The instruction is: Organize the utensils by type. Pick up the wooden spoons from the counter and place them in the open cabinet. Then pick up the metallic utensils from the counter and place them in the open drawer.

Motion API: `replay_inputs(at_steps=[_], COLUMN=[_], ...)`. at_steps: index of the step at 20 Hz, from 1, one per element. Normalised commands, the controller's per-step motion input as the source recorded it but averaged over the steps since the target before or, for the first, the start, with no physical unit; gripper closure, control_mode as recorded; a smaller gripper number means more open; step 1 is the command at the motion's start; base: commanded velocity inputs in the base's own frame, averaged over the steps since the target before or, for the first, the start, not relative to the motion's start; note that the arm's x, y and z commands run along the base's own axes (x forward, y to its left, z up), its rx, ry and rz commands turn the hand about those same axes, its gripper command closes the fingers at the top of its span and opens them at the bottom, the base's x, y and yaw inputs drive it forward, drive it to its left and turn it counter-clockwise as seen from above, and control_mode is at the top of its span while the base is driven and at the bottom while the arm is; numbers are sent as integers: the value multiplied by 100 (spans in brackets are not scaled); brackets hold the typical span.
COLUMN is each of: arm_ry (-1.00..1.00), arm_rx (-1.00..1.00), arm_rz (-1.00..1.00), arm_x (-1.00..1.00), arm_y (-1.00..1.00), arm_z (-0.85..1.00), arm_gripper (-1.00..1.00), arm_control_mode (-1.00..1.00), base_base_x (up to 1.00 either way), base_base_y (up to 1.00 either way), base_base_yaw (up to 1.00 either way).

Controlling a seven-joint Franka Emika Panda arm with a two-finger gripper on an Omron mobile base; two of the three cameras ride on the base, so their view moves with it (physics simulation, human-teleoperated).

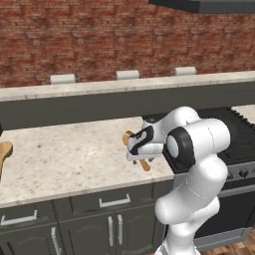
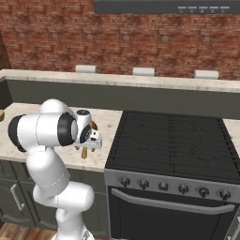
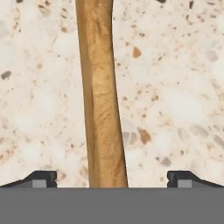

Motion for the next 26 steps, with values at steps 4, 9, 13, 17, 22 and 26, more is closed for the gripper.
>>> replay_inputs(at_steps=[4,9,13,17,22,26], arm_ry=[8,0,0,0,-2,-6], arm_rx=[0,0,0,0,0,-4], arm_rz=[0,0,0,0,6,12], arm_x=[9,0,0,0,-1,0], arm_y=[2,0,0,1,14,7], arm_z=[-5,0,0,0,10,48], arm_gripper=[-100,100,100,100,100,100], arm_control_mode=[-100,-100,-100,-100,-100,-100], base_base_x=[0,0,0,0,0,0], base_base_y=[0,0,0,0,0,0], base_base_yaw=[0,0,0,0,0,0])
